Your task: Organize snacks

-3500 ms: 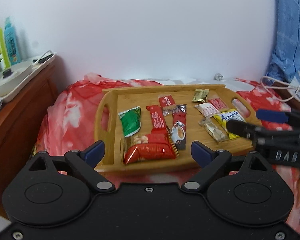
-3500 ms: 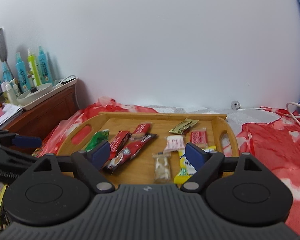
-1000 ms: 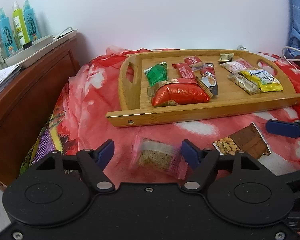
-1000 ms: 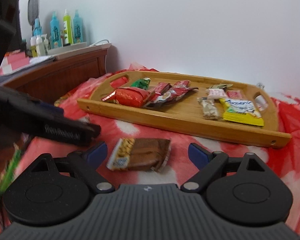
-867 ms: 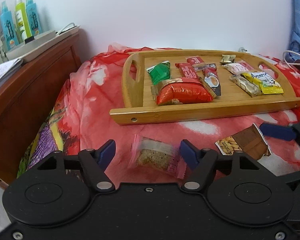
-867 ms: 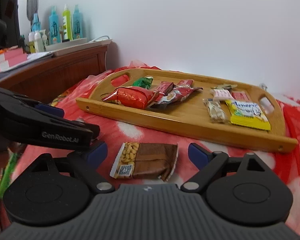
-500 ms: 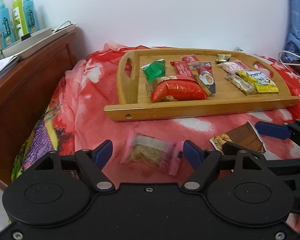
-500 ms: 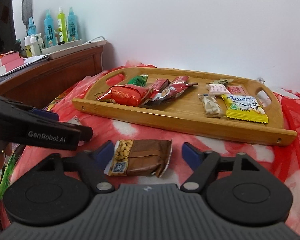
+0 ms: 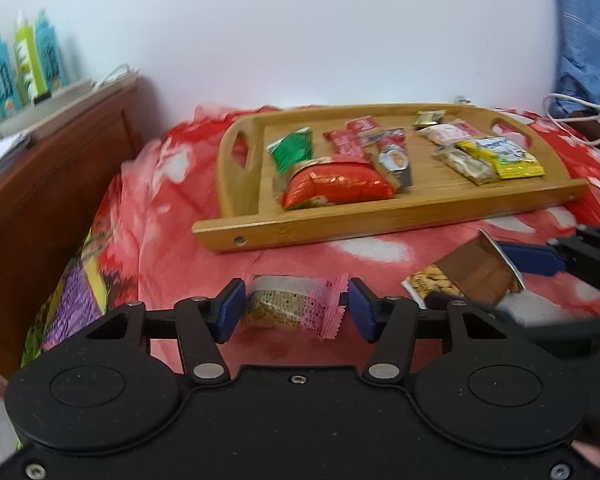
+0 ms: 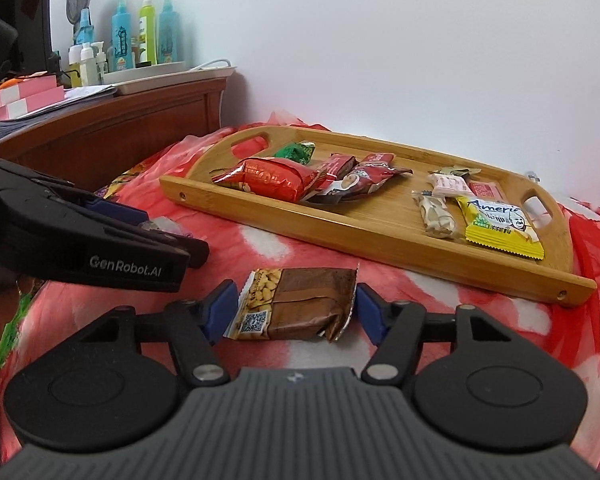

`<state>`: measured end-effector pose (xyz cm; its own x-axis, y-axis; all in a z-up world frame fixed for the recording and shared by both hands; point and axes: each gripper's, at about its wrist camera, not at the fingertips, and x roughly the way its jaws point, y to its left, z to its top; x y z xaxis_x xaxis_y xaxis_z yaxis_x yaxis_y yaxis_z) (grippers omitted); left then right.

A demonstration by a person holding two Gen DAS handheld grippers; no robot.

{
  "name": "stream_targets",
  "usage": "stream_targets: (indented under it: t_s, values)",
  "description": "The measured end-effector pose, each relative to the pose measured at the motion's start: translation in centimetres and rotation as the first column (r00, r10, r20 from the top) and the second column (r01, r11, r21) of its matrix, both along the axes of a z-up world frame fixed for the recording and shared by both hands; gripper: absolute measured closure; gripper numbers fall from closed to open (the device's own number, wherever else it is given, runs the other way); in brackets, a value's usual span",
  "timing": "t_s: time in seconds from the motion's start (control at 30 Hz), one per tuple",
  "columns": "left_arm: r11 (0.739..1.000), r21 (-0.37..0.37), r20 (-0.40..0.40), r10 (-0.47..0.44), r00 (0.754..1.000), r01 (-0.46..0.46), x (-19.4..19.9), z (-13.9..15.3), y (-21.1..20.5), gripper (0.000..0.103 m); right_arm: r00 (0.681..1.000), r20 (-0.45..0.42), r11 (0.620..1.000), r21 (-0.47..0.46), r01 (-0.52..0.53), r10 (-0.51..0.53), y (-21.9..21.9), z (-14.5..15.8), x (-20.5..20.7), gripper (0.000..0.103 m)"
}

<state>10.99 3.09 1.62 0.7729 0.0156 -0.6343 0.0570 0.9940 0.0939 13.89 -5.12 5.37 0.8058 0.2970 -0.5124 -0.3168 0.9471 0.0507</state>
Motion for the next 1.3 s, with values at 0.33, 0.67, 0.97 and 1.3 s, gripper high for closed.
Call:
stream_targets:
  t_s: [0.33,0.67,0.97,1.3]
  values:
    - [0.999,0.035,0.105,-0.018,0.994,0.015,-1.7,1.1,-1.2,0.054,0.999,0.039,1.0,0.004,0.026,-0.027,-0.5,0.7,-0.6,0.057]
    - [0.996,-0.035,-0.019,0.077,0.997,-0.078,0.6,0.0,0.8,0.021,1.0,-0.009,1.0,0.019,-0.001,0.001,-0.2,-0.1,-0.4,0.031]
    - [0.99,-0.132,-0.07,0.045,0.997,-0.054,0.7,-0.4,1.0,0.053,1.0,-0.013,1.0,0.004,-0.025,0.025,0.2,-0.1,-0.5,0.036]
    - [0.99,-0.142,-0.017,0.003,1.0,-0.005,-0.3,1.0,0.0,0.059,1.0,0.022,0.999,0.038,-0.013,0.012,-0.3,1.0,-1.0,0.07]
